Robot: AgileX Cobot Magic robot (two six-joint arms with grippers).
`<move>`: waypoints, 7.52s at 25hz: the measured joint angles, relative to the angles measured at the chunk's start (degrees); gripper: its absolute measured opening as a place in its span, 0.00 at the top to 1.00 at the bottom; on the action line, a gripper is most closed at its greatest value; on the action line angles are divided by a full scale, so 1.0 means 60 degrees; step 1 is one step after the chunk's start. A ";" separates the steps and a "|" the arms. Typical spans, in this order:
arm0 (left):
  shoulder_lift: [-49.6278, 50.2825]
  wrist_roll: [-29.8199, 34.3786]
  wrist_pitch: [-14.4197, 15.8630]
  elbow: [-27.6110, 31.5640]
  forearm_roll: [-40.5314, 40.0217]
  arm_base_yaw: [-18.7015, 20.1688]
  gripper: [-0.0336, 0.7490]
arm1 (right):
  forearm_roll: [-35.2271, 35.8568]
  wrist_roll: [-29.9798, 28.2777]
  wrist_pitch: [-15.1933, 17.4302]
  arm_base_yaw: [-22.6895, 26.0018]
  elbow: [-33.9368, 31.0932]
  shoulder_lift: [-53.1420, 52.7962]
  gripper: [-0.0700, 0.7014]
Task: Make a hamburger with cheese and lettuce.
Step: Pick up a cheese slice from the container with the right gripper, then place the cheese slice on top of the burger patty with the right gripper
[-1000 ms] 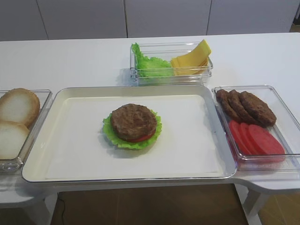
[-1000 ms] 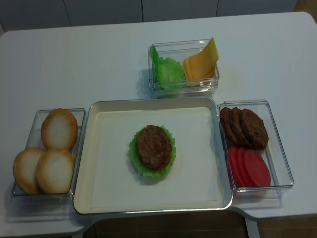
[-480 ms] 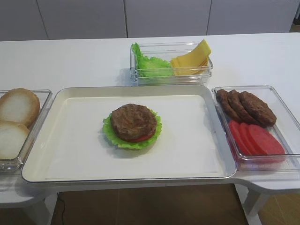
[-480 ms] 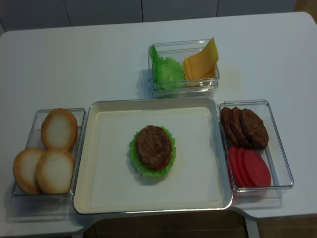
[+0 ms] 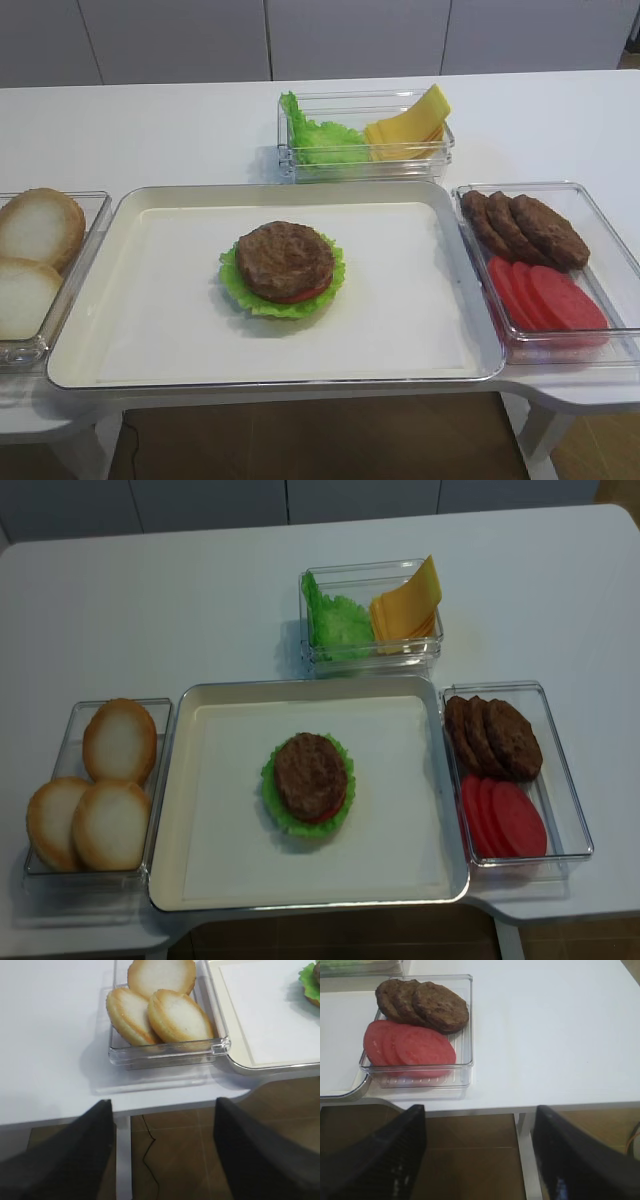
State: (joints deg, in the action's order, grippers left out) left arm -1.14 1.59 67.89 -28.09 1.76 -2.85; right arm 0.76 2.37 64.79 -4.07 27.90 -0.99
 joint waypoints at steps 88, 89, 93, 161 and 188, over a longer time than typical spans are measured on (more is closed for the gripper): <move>0.0000 0.0000 0.0000 0.0000 0.0000 0.0000 0.36 | 0.6357 -0.2956 -0.2843 0.0000 1.4653 2.1713 0.57; 0.0000 0.0000 0.0000 0.0000 0.0000 0.0000 0.36 | 0.6357 -0.2956 -0.2858 0.0000 1.4653 2.1713 0.57; 0.0000 0.0000 0.0000 0.0000 0.0000 0.0000 0.36 | 0.6357 -0.2956 -0.2858 0.0000 1.4653 2.1733 0.58; 0.0000 0.0000 0.0000 0.0000 0.0000 0.0000 0.36 | 0.6526 -0.3250 -0.1333 0.0005 1.4763 2.0321 0.90; 0.0000 0.0000 0.0000 0.0000 0.0000 0.0000 0.36 | 0.6223 -0.3232 -0.0012 -0.0184 1.1001 1.5512 0.91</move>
State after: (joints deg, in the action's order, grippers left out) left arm -1.14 1.59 67.89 -28.09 1.76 -2.85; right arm 38.10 -17.02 64.72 -5.18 93.91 92.09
